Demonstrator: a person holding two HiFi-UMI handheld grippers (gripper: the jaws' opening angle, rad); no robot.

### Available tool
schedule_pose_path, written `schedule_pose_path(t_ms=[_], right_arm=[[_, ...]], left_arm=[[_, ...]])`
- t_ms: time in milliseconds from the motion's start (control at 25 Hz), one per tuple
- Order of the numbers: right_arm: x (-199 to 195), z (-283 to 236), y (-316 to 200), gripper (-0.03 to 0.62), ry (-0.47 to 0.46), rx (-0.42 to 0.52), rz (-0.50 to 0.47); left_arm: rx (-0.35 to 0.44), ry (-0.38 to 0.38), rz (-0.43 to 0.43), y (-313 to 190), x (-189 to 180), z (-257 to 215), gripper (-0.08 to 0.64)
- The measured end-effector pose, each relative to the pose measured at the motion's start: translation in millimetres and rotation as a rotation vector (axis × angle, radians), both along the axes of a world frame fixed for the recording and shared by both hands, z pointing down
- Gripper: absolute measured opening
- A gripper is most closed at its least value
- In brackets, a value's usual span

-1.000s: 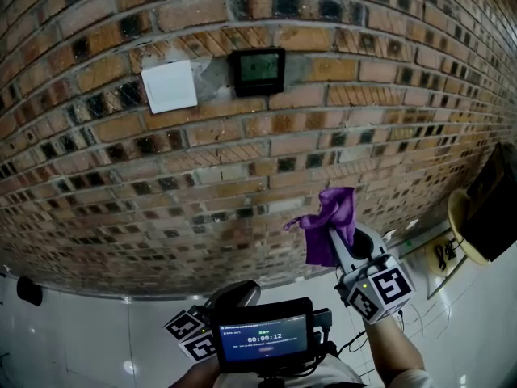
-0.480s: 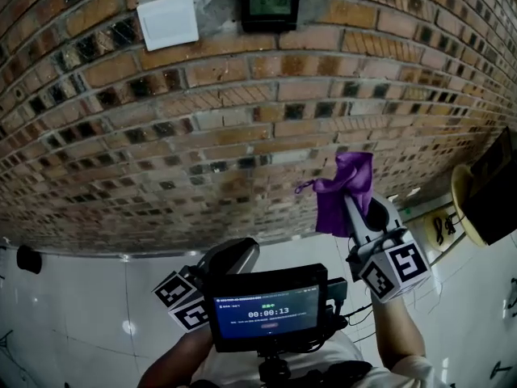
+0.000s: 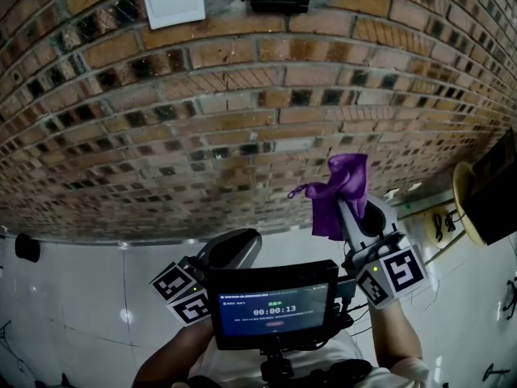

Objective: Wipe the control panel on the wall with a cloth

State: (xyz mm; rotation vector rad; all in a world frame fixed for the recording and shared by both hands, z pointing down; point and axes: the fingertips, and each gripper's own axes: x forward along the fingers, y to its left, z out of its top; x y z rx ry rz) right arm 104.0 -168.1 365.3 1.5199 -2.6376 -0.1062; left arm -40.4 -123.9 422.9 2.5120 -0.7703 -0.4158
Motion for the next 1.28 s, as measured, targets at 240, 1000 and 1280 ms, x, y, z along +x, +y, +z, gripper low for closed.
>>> schedule_pose_path(t_ms=[240,1000,1280], right_arm=[[-14,7,2,0.081,0.011,-0.017,-0.032],[-49,20,25,0.081,0.019,-0.069,-0.072],[-64,27,38,0.081,0.026,-0.063,-0.074]], left_arm=[[0.007,0.001,0.001,-2,-2,2,0.034],[-0.016,-0.01,0.016,18,-15,4,0.034],[-0.019,-0.02,0.028,31,-24,9,0.034]])
